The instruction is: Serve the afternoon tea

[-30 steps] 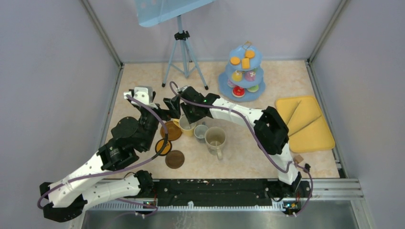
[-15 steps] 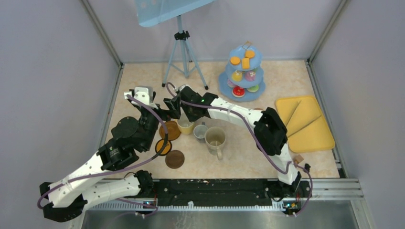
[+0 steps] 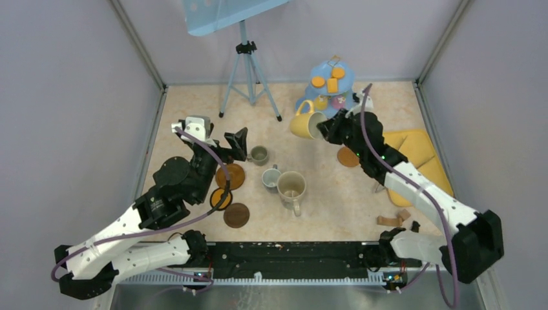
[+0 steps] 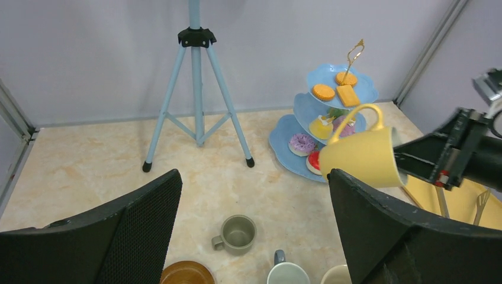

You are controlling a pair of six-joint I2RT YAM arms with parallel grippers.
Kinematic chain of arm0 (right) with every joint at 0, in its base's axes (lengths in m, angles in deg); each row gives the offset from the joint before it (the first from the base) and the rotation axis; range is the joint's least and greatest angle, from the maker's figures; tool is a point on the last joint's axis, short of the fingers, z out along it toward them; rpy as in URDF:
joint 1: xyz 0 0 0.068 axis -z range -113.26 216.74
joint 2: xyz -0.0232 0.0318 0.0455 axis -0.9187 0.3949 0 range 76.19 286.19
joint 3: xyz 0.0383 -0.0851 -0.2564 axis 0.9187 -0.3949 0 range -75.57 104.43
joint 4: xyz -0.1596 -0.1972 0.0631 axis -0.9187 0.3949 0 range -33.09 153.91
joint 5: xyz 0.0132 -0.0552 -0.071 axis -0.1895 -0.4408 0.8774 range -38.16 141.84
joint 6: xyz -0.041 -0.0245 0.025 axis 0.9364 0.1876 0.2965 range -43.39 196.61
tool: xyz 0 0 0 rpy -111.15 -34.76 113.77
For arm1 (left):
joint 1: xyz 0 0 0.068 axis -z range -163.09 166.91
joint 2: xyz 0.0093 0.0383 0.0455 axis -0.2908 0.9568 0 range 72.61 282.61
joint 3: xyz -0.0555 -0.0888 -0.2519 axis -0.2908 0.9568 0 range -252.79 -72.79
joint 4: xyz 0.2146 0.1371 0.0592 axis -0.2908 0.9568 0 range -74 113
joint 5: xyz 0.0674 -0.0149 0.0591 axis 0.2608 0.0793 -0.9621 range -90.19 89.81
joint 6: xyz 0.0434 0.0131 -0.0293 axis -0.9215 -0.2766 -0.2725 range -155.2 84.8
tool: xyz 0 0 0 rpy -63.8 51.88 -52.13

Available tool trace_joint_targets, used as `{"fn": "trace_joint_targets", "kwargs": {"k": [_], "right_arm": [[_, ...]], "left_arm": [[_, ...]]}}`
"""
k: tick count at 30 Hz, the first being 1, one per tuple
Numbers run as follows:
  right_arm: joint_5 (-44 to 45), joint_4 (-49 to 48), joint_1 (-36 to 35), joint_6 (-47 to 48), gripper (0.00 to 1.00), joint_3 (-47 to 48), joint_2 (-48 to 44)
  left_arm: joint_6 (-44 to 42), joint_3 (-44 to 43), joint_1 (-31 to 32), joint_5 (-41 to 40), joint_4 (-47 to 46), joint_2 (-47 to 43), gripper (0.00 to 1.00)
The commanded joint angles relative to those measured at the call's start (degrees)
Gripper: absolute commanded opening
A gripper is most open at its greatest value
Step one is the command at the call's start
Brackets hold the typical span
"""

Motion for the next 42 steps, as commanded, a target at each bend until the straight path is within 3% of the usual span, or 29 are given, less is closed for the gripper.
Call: {"fn": "trace_joint_targets", "kwargs": {"k": [1,6,14,21,33,42], "right_arm": [[9.78,0.83,0.95,-5.05,0.0,-5.05,-9.75],[33.45,23.37,2.39,-7.09,0.0,-3.85,-13.19],[44.4,36.45,3.78,-8.2,0.0,6.55,0.35],[38.8,29.43,9.01,-3.01,0.0,8.79,7.76],[30.48,29.36,11.68,-3.95,0.0,8.92,13.09],[30.43,27.83,12.61,-4.1,0.0,7.26,14.8]], "left_arm": [[-0.59,0.15,-0.11,1.0,-3.01,0.75,0.99],[-1.55,0.96,-0.12,2.32,-5.0,1.91,0.99],[-1.2,0.12,-0.17,4.44,-5.47,4.13,0.99],[0.41,-0.53,-0.12,4.96,-2.75,4.16,0.99],[0.64,-1.18,-0.15,5.44,-1.25,4.69,0.99],[1.0,-1.17,-0.15,6.03,-0.14,5.23,0.99]]}}
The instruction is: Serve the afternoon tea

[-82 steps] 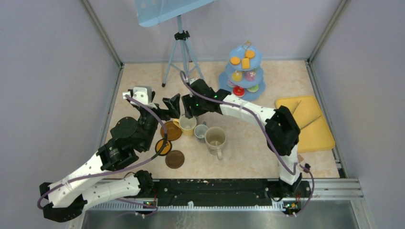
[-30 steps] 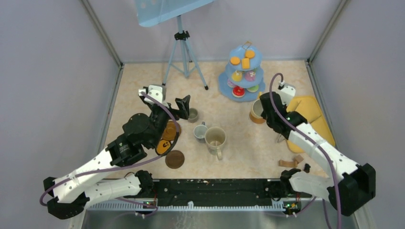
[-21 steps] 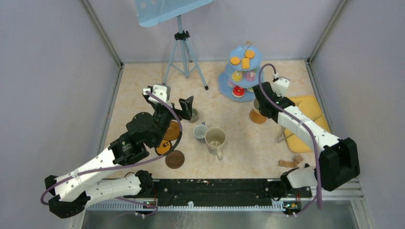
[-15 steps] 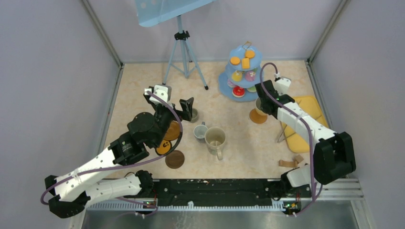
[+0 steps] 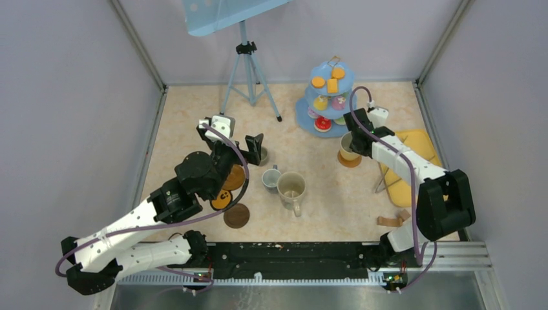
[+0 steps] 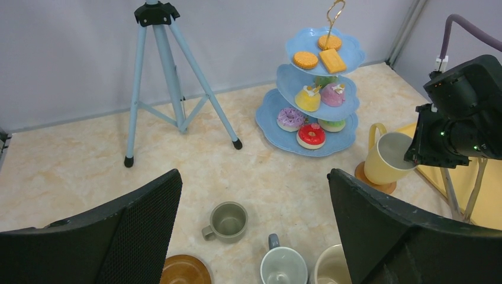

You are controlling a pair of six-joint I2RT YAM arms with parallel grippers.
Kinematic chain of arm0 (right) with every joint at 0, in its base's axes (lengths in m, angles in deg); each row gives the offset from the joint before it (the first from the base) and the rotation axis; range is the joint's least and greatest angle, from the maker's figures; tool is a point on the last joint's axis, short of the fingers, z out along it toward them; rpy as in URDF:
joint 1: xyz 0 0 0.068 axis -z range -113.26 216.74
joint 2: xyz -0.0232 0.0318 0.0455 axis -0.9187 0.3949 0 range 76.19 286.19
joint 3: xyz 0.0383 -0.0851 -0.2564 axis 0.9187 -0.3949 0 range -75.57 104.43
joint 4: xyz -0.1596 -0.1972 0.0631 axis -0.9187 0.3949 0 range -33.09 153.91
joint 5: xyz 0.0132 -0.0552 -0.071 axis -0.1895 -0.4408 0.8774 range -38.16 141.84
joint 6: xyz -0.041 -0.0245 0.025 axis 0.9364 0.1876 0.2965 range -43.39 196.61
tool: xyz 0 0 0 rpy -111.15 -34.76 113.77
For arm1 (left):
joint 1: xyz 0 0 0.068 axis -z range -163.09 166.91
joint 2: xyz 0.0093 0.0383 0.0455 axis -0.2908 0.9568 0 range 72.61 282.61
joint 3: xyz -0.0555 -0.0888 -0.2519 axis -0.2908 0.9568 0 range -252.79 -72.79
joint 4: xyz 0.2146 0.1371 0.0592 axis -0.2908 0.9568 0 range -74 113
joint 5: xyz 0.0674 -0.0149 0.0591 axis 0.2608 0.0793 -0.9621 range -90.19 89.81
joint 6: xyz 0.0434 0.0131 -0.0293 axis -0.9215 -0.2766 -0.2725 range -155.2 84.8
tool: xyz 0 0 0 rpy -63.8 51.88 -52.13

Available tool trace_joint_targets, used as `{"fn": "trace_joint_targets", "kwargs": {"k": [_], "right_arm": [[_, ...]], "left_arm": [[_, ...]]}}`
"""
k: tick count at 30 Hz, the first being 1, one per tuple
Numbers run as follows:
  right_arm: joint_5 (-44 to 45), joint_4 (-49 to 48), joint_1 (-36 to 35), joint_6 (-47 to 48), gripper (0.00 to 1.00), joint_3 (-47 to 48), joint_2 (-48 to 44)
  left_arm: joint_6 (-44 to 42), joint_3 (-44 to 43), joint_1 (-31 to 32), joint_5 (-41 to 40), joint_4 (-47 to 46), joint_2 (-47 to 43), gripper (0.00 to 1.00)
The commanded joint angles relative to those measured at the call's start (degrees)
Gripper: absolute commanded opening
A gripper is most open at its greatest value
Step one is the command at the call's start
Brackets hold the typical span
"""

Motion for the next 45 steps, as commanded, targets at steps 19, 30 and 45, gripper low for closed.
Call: {"fn": "trace_joint_targets", "kwargs": {"k": [19,30,45], "right_arm": [[-0.15,-3.69,1.23,-0.02,0.12,1.01,1.3],[-1.55,-0.53,1.22,2.97,0.44,4.63,-2.08],[-14.08,-8.82,0.99,13.8,0.64,-1.43,-24.07]], "left_arm": [[0.66,-2.79,-0.17,1.93,0.43,2.66,0.99],[1.05,-6.71,-1.31,3.32,3.22,5.75,0.99],[22.14,-8.11,-32.84,22.1,22.71,15.87,0.99]]}}
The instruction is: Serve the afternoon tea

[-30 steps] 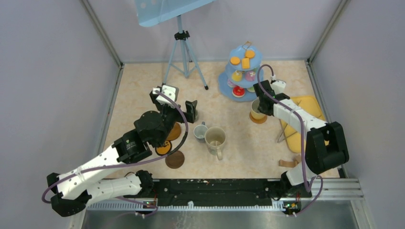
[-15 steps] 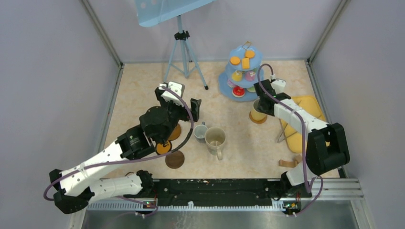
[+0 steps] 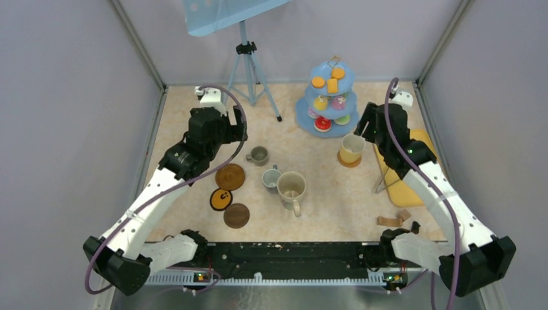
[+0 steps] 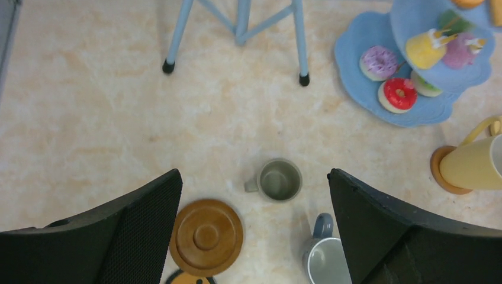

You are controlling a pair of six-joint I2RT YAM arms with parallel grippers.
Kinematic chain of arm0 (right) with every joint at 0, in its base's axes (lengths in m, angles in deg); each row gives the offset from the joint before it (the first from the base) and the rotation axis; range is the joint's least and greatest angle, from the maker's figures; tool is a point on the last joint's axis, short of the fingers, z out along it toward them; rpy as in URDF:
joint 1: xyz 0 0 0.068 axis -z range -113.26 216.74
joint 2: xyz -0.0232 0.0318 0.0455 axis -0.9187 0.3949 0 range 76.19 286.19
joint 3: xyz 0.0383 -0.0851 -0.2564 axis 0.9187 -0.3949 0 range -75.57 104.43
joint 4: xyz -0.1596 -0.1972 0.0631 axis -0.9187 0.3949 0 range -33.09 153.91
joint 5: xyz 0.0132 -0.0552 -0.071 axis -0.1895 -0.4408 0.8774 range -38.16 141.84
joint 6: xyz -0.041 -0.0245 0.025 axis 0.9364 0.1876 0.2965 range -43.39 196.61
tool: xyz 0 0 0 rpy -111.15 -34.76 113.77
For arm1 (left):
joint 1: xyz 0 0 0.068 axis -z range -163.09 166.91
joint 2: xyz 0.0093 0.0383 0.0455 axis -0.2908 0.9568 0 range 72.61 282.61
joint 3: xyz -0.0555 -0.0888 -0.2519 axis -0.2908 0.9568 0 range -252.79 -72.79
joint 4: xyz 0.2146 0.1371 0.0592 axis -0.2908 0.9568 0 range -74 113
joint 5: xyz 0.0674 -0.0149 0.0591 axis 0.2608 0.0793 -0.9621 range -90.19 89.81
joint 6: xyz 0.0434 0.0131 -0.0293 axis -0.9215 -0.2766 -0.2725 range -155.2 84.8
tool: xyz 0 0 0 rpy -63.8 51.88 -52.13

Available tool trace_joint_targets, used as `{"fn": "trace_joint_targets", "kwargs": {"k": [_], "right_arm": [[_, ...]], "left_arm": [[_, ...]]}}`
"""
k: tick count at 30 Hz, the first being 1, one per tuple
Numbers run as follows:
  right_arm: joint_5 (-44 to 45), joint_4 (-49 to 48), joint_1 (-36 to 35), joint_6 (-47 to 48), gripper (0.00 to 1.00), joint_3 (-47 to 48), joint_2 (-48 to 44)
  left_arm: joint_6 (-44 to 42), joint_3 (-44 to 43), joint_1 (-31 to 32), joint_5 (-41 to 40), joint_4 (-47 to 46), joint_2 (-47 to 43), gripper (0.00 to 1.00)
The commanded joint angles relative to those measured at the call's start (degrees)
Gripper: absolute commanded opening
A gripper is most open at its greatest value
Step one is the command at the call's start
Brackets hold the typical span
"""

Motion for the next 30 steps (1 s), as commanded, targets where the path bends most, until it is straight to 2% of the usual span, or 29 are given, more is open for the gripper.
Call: {"fn": "trace_joint_targets", "kwargs": {"k": [1,5,8,9,11,12,13,21,26,30], "right_arm": [[-7.7,-6.12,0.27,2.0,0.64,-4.12,-4.21],[-11.56,-7.56,0.28,2.72,0.64,-4.99,-4.74],[-14.82,-9.23,0.32,3.39,0.64,-5.58,-4.48],[-15.69,-9.85,0.32,3.71,0.64,-5.88,-4.5],[-17.42,-11.01,0.24,4.51,0.64,-6.56,-4.43],[-17.91,-11.31,0.26,4.97,0.64,-6.83,-4.35],[-18.22,-11.48,0.25,5.28,0.64,-7.13,-4.42],[-20.8,-13.57,0.32,7.69,0.64,-10.54,-4.73],[-21.67,-15.27,0.3,7.94,0.64,-13.34,-5.37],[-23.16,-16.35,0.26,7.89,0.64,-14.09,-5.03]], "left_arm": [[11.71,1.6,-6.09,5.69,8.21,2.47,0.99],[17.97,6.53,-14.85,13.13,8.15,6.03,0.98],[24.16,10.74,-21.96,24.97,4.8,10.08,0.89],[26.5,12.09,-23.94,28.71,2.75,11.68,0.8],[31.13,14.62,-26.56,34.16,-1.48,15.97,0.54],[32.09,14.48,-27.15,36.25,-1.6,18.03,0.45],[33.21,13.6,-27.33,37.26,-0.67,20.13,0.41],[44.41,19.83,-27.33,34.41,-0.46,25.68,0.47],[46.78,22.32,-27.41,28.41,-3.91,27.28,0.48],[46.75,18.81,-27.63,27.99,-7.98,33.38,0.49]]}}
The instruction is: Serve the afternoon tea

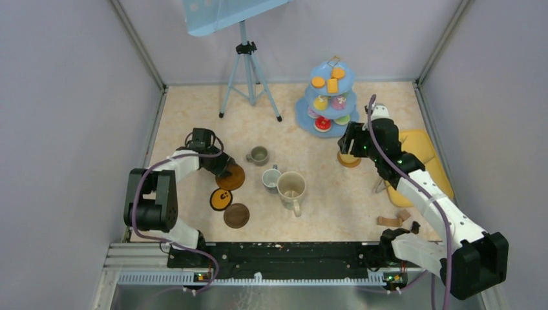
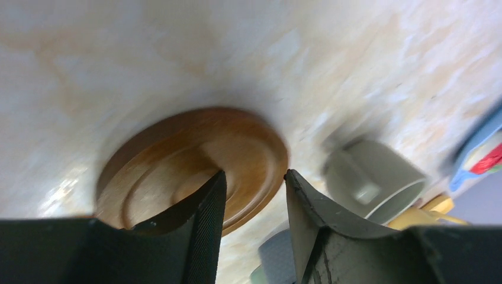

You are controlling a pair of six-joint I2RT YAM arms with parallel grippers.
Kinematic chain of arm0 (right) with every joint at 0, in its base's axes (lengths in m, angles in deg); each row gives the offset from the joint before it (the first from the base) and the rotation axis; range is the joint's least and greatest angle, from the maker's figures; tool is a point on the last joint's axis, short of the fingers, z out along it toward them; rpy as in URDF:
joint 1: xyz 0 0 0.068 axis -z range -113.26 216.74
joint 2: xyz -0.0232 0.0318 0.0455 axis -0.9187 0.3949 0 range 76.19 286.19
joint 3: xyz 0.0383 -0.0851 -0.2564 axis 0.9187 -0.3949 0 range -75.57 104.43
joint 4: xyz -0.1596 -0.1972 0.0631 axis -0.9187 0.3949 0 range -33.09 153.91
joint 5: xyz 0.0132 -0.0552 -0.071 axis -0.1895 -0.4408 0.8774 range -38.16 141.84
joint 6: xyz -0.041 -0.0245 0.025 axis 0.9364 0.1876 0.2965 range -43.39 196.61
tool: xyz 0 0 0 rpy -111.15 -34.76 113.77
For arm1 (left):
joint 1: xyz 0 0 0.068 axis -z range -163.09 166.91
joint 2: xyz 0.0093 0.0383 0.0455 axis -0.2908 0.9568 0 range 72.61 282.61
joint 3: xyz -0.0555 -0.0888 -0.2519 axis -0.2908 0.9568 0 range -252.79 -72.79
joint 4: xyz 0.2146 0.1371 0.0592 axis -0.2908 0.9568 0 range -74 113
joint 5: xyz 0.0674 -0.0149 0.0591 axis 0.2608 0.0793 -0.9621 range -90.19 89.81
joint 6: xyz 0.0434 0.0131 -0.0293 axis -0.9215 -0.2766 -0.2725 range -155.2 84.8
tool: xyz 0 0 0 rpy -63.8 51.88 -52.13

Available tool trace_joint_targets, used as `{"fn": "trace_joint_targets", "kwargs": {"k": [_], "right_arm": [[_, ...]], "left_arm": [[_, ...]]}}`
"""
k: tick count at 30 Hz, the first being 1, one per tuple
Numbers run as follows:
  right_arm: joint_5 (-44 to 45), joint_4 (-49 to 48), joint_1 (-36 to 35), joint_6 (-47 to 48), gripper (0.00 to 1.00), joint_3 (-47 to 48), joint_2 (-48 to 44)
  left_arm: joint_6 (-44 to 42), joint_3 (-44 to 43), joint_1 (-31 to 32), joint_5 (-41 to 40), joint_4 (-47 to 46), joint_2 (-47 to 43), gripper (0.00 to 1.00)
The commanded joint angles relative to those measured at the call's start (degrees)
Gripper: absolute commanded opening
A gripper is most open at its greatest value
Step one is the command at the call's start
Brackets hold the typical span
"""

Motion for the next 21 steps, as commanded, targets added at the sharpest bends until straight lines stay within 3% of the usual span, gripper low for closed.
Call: {"fn": "trace_joint_targets", "kwargs": {"k": [1,11,15,21], "right_arm": [[-2.56,-4.0,0.25,1.06,0.64,-0.12,-0.66],[-2.57,-4.13,0.3,1.23,0.64,-0.4,-0.63],[-2.43,-4.71,0.3,1.1,0.64,-0.79,-0.05],[-2.32,-5.13,0.29,1.04,0.64,-0.46,1.26]], "left_arm": [[1.34,-3.38,-0.42,-4.33,-6.04,7.75,0.49],[-2.85,-20.29,-0.5,-9.58,-10.07,22.01,0.51],[-6.66,-24.4,0.39,-5.98,-18.23,26.43,0.51],[-10.29,-31.81,5.66,-2.33,-19.93,33.03,0.55]]}}
